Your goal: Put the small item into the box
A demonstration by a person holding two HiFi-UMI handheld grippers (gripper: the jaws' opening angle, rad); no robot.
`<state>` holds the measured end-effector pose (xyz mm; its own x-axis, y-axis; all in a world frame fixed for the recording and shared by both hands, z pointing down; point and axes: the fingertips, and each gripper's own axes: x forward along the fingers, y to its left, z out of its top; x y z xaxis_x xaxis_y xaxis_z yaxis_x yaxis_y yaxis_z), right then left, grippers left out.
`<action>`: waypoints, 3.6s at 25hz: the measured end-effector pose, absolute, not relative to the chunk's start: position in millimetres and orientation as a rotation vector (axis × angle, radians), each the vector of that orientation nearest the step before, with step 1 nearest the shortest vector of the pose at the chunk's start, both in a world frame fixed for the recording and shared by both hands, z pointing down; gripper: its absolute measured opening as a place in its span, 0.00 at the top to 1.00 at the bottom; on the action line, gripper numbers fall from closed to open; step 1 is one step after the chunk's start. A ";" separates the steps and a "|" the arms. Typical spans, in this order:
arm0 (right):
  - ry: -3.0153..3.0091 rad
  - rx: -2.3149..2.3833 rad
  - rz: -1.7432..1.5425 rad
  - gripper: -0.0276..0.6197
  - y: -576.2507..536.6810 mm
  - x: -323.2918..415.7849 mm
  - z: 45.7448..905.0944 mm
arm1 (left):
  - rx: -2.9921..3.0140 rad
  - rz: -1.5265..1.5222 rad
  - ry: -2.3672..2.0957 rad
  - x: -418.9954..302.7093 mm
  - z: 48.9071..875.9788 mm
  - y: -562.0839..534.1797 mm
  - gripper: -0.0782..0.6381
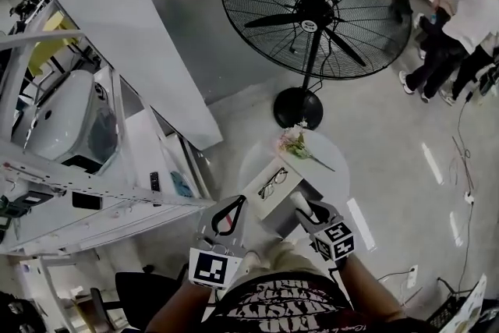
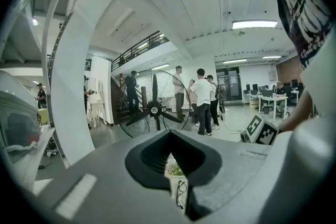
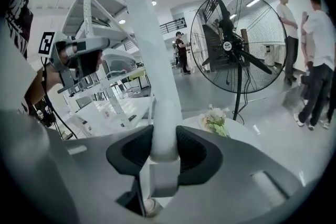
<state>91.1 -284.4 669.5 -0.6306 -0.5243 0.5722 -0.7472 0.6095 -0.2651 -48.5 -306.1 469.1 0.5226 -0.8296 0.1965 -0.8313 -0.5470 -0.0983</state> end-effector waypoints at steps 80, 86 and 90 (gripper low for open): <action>-2.498 1.392 0.349 0.91 -192.6 70.4 517.4 | 2.732 0.244 -1.346 -108.1 447.4 -200.5 0.89; -2.510 1.414 0.318 0.91 -178.8 59.1 499.5 | 2.746 0.209 -1.386 -125.7 433.7 -191.5 0.89; -2.525 1.425 0.287 0.91 -169.7 49.6 483.9 | 2.766 0.195 -1.388 -134.1 423.6 -185.6 0.89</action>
<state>49.6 -169.7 483.9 -0.5020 -0.8144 0.2910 -0.8590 0.5086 -0.0583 -134.1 -185.6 423.6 0.5916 -0.7956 0.1302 -0.8007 -0.5987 -0.0200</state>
